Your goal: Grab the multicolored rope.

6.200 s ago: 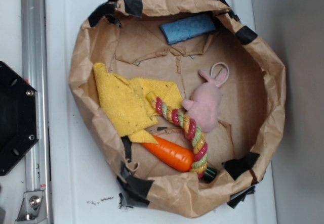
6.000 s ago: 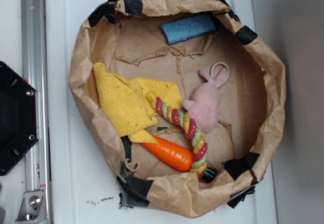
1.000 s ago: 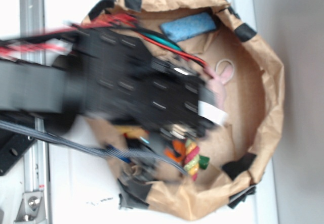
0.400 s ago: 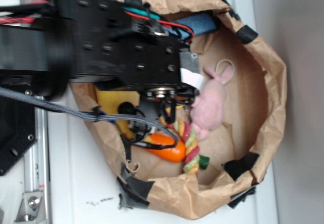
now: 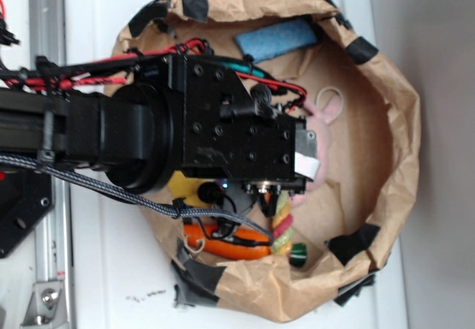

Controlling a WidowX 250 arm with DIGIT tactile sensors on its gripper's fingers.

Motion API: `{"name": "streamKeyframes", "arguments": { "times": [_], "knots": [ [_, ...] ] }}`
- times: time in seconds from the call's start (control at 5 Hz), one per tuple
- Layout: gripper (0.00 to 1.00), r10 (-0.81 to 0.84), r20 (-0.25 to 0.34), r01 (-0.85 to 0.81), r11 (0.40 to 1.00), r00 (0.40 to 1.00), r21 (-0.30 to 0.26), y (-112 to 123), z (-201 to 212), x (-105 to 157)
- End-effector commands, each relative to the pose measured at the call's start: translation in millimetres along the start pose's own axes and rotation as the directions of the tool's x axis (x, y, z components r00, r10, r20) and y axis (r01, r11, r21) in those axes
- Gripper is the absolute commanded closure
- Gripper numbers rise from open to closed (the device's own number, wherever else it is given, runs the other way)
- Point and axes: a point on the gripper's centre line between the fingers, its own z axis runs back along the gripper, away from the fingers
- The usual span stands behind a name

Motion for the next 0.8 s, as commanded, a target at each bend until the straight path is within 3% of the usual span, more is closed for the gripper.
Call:
{"name": "streamKeyframes", "arguments": {
  "times": [0.0, 0.4, 0.6],
  "knots": [
    [0.00, -0.090, 0.135, 0.113, 0.977, 0.987, -0.179, -17.4, 0.8, 18.7],
    [0.00, -0.164, 0.104, 0.174, 0.981, 0.981, -0.090, -24.5, -23.6, 28.6],
    [0.81, -0.167, 0.059, 0.170, 0.984, 0.984, -0.058, -23.8, -36.5, 36.7]
  ]
}}
